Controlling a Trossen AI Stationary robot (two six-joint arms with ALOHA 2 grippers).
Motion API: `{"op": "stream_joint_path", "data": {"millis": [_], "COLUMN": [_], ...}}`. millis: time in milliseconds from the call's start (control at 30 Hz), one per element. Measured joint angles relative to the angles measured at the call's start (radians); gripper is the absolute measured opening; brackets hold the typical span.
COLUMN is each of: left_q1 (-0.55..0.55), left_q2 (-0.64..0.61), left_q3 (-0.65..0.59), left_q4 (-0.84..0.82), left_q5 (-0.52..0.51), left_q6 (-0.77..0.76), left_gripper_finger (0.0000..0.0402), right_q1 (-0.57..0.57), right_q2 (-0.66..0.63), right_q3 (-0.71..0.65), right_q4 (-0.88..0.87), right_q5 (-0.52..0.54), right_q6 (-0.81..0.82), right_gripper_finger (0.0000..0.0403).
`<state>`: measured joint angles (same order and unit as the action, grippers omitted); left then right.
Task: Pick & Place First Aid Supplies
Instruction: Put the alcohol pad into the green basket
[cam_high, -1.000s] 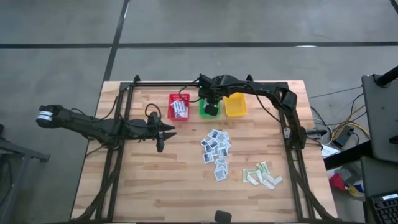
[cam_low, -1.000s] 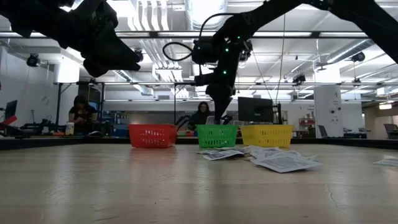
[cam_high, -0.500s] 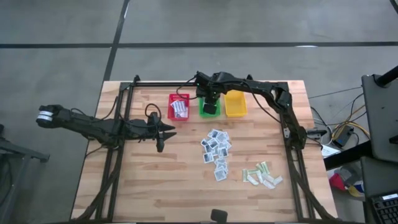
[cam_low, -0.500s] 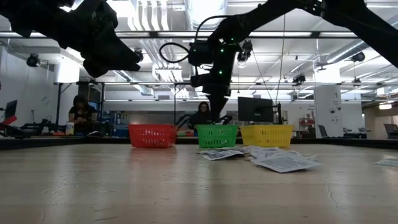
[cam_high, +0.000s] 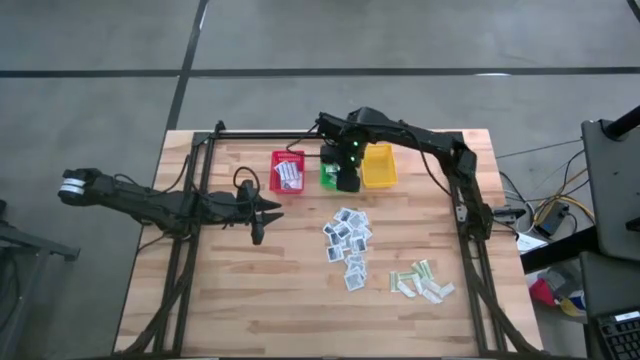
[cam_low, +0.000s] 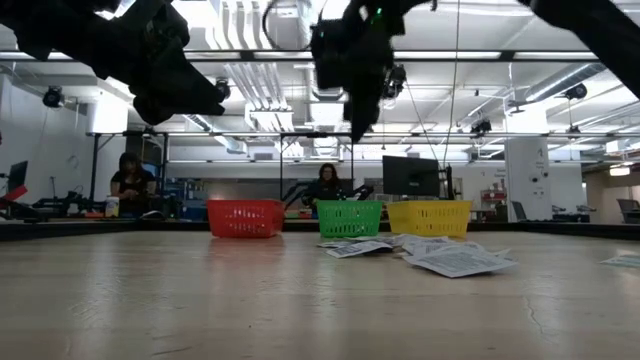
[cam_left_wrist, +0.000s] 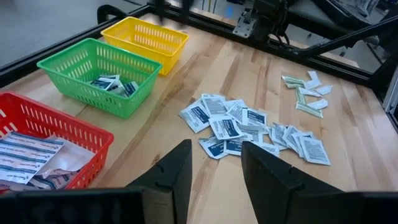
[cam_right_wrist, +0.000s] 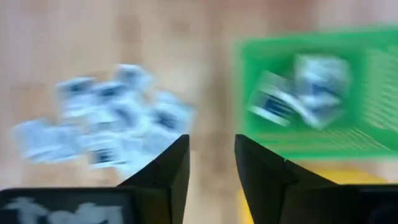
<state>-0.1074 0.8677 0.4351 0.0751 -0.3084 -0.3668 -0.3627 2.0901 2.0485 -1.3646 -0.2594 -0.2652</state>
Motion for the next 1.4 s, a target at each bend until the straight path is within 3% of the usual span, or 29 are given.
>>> {"op": "stream_joint_path", "data": {"millis": [333,567,767,1067,1400], "left_q1": [0.000,0.000,0.000,0.000,0.000], "left_q2": [0.000,0.000,0.000,0.000,0.000], "left_q3": [0.000,0.000,0.000,0.000,0.000], "left_q4": [-0.005,-0.012,-0.013,-0.012,-0.006], "left_q5": [0.000,0.000,0.000,0.000,0.000], "left_q6": [0.001,0.002,0.004,-0.001,-0.008], "left_gripper_finger": [0.0133,0.0133,0.0133,0.0133,0.0133], "right_q1": [0.156,0.284,0.362,0.378,0.379], "right_q2": [-0.244,-0.440,-0.566,-0.589,-0.579], "right_q3": [-0.270,-0.537,-0.727,-0.928,-1.021], "right_q4": [0.067,0.280,0.454,0.548,0.727], "right_q5": [-0.027,-0.034,-0.039,-0.035,-0.035], "right_q6": [0.022,0.148,0.306,0.443,0.371], "right_gripper_finger": [0.0047,0.0011,0.0009,0.0008,0.0008]}}
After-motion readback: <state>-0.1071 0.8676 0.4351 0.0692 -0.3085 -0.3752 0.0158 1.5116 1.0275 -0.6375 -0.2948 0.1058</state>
